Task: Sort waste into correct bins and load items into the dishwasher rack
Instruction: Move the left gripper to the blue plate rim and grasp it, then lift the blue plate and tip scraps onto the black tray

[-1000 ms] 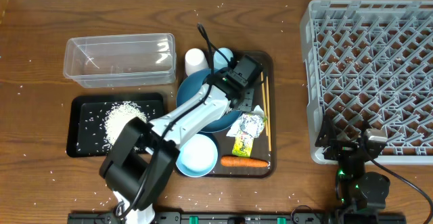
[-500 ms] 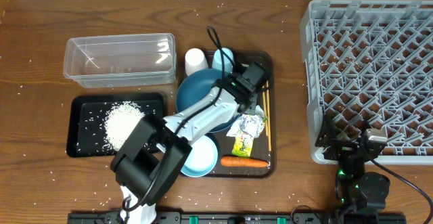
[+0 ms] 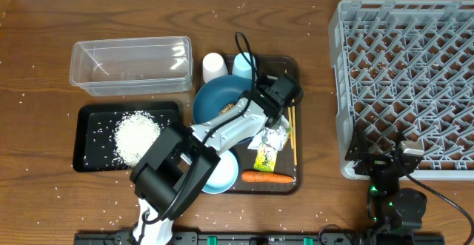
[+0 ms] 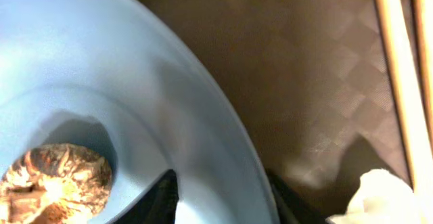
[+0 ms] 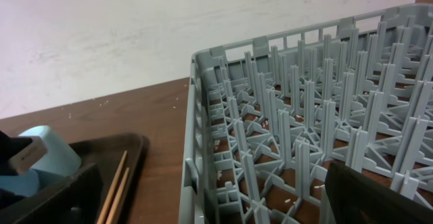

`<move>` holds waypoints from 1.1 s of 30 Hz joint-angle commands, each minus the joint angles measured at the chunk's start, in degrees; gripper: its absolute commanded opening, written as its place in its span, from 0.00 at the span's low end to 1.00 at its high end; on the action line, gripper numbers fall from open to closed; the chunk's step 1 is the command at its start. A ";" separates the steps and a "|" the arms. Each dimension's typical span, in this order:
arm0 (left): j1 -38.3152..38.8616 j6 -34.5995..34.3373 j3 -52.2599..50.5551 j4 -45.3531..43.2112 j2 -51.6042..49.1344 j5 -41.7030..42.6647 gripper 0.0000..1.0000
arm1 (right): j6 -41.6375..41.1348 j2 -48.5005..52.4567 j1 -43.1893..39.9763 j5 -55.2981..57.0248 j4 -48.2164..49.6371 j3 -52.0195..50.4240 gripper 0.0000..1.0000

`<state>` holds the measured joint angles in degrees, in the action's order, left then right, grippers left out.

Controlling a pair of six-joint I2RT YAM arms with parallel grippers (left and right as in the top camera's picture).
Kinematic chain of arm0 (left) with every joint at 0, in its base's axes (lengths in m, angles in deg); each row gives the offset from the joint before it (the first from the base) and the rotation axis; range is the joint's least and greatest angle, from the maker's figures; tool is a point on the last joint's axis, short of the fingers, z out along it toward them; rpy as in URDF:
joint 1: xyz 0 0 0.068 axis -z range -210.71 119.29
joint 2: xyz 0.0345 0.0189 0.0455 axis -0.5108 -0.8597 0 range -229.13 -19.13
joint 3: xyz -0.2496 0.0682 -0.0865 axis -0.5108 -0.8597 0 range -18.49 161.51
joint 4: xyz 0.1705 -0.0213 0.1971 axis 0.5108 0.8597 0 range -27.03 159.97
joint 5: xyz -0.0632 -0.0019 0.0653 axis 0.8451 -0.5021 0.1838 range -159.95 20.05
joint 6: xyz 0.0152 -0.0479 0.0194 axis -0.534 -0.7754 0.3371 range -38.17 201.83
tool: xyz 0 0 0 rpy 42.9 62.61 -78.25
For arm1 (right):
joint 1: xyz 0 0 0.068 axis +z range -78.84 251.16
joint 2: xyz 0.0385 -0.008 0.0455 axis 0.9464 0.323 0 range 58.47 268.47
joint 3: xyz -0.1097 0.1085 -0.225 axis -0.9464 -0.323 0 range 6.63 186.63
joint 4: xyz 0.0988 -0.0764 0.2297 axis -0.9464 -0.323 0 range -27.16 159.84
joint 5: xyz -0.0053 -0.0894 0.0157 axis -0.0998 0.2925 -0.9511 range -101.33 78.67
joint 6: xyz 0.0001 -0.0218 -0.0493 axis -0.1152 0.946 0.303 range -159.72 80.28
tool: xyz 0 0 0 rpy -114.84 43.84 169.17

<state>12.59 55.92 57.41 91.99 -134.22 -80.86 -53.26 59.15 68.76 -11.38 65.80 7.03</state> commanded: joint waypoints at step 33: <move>-2.38 -11.47 0.85 11.56 26.43 2.19 0.06 | 0.33 -0.20 -0.96 0.20 -0.24 -0.09 0.99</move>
<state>12.66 47.81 57.41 102.52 -112.97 -80.08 -53.26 59.15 68.76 -11.38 65.80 7.03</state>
